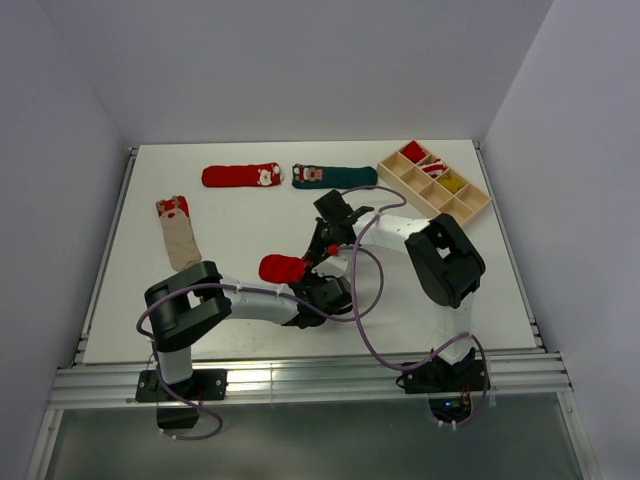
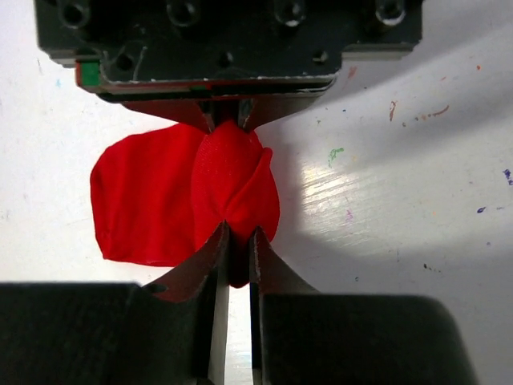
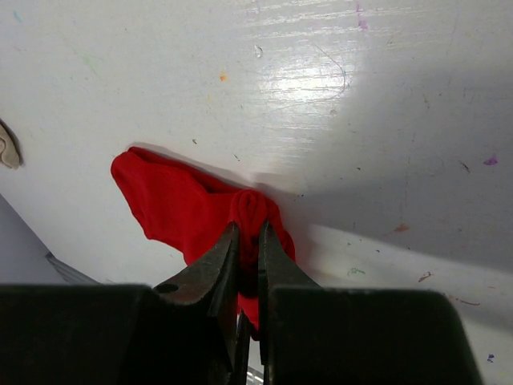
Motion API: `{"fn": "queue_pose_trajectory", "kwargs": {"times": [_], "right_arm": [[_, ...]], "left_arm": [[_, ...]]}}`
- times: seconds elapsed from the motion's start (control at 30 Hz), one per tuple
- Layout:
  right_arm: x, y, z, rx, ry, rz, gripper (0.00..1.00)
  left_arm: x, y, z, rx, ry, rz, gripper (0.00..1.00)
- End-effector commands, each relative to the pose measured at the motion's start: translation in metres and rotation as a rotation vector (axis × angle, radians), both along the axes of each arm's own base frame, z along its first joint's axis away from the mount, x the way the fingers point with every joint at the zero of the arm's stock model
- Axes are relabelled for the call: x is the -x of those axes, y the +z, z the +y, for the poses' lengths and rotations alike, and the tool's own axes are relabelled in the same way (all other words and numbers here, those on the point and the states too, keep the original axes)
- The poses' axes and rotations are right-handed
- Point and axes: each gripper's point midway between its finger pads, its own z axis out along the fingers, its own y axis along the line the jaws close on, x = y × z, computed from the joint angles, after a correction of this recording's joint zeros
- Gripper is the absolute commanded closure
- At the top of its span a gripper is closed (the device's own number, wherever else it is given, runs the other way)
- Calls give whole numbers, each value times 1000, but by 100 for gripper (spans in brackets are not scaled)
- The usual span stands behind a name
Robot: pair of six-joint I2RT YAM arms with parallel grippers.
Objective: Roll the socks
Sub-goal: Roll the sock at the center of the board.
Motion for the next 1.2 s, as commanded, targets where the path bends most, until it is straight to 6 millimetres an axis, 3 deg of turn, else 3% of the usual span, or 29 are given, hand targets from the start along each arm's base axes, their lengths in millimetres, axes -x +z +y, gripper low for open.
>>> {"fn": "queue_pose_trajectory", "kwargs": {"times": [0.0,0.17,0.4,0.6,0.77,1.17], "right_arm": [[-6,1,-8,7,-22,-31,100],[-6,8,-9,-30,-38,-51,95],[-15,28,-10,-81,-68,-128,64],[-28,51,-14,-100,-103,-210,47],[-24,52,-15,-129,-128,-216,41],[-7,41,11,-192,-91,-167,31]], "left_arm": [[6,-3,3,30,28,27,96],[9,1,-1,197,25,98,99],[5,16,3,525,19,223,99],[3,13,15,670,59,297,99],[3,10,18,786,71,369,99],[1,-3,49,1047,185,465,99]]}}
